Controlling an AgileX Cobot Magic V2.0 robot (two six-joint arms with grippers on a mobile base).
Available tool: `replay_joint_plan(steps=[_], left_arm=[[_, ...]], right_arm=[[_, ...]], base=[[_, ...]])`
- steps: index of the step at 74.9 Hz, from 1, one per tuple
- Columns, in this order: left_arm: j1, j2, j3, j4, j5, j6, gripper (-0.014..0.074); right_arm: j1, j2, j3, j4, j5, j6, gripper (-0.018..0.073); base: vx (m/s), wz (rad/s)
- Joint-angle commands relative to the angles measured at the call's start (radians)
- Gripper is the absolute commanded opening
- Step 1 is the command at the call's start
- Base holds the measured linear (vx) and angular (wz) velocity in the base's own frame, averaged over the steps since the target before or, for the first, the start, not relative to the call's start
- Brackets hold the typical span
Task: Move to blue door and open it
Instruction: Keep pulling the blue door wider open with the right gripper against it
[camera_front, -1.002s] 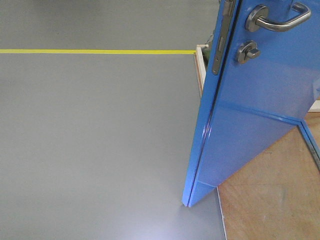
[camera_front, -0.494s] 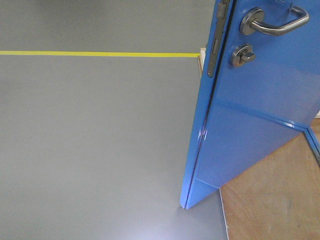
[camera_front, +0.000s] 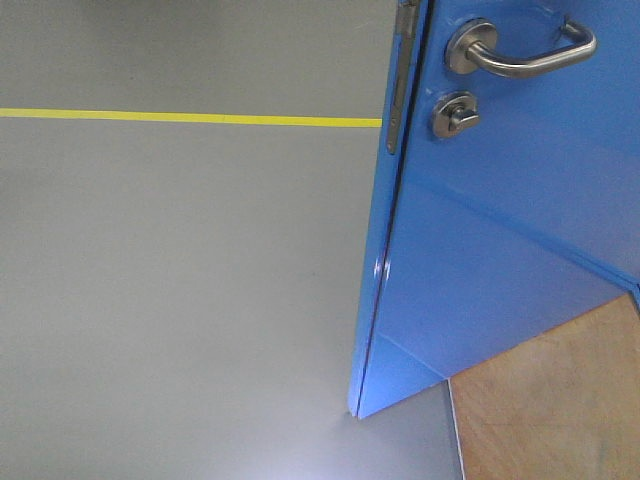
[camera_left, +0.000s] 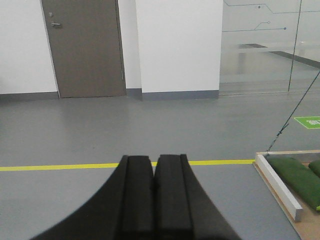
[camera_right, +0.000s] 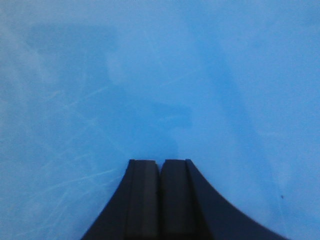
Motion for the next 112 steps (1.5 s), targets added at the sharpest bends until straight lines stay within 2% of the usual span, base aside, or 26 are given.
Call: replay_joint_plan(steps=[1, 112], left_arm=[[-0.005, -0.010, -0.034, -0.013, -0.084, -0.010, 0.0069], [-0.005, -0.010, -0.034, -0.013, -0.084, -0.010, 0.0069]], right_arm=[[0.001, -0.020, -0.031, 0.005, -0.076, -0.010, -0.0001], [0.001, -0.020, -0.031, 0.005, -0.077, -0.010, -0.0001]], base=[[0.21, 0.04], [0.19, 0.02]])
